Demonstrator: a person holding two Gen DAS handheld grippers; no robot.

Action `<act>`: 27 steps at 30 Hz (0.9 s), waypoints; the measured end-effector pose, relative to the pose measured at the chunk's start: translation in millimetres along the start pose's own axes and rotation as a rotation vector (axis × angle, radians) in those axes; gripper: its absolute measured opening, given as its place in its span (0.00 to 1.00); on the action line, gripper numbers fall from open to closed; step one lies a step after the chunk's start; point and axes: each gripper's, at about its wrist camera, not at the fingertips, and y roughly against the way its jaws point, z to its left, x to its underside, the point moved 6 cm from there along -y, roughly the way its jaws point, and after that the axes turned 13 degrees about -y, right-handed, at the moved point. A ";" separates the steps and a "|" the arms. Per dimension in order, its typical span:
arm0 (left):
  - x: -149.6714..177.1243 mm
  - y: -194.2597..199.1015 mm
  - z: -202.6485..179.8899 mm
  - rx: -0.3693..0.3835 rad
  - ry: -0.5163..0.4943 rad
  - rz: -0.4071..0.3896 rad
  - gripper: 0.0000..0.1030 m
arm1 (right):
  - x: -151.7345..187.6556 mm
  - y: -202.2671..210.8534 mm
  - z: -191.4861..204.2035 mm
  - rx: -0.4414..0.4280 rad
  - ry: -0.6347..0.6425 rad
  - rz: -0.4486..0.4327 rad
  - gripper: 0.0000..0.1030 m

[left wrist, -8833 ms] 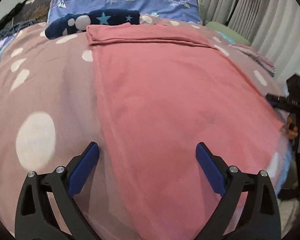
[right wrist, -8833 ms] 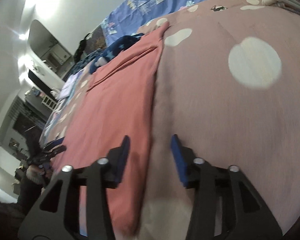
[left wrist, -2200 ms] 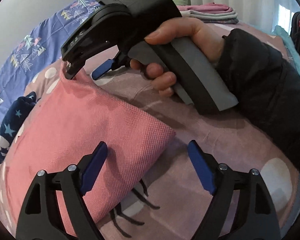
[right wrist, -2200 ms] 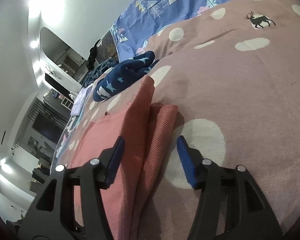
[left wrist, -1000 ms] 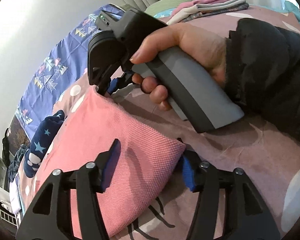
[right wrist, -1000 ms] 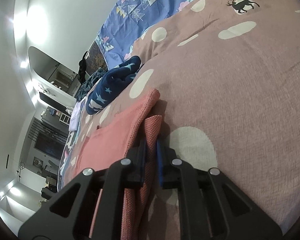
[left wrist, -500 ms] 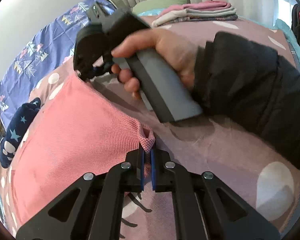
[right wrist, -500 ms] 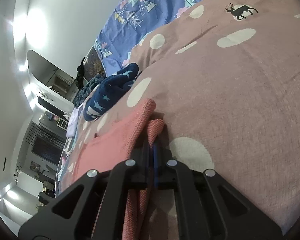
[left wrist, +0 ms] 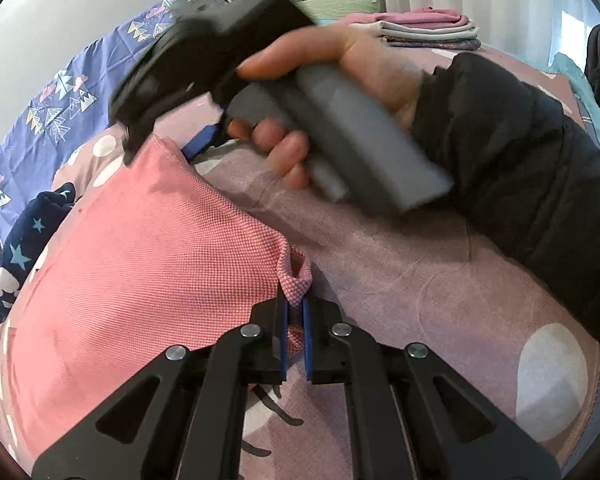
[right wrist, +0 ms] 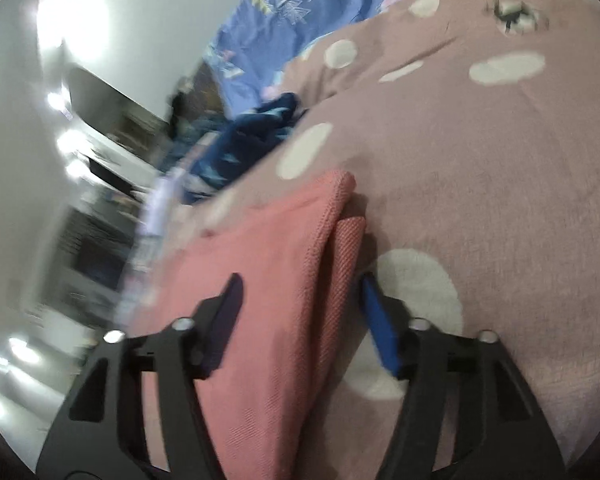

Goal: Fold small clothes

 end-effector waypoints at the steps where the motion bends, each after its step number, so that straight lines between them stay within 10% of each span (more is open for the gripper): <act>1: 0.3 -0.3 0.5 0.009 0.004 -0.003 0.05 | -3.9 -2.3 -2.0 0.068 0.000 -0.043 0.08; 12: 1.6 -3.9 0.3 0.061 0.020 -0.024 0.03 | -17.5 -4.8 -16.1 -0.002 -0.047 -0.078 0.06; 19: 6.5 9.5 9.7 0.143 0.125 -0.056 0.15 | -19.3 18.9 -21.2 -0.034 -0.078 -0.180 0.33; 27: 58.3 84.1 42.0 0.107 0.267 -0.121 0.19 | -14.3 17.1 -16.9 0.007 -0.010 -0.199 0.38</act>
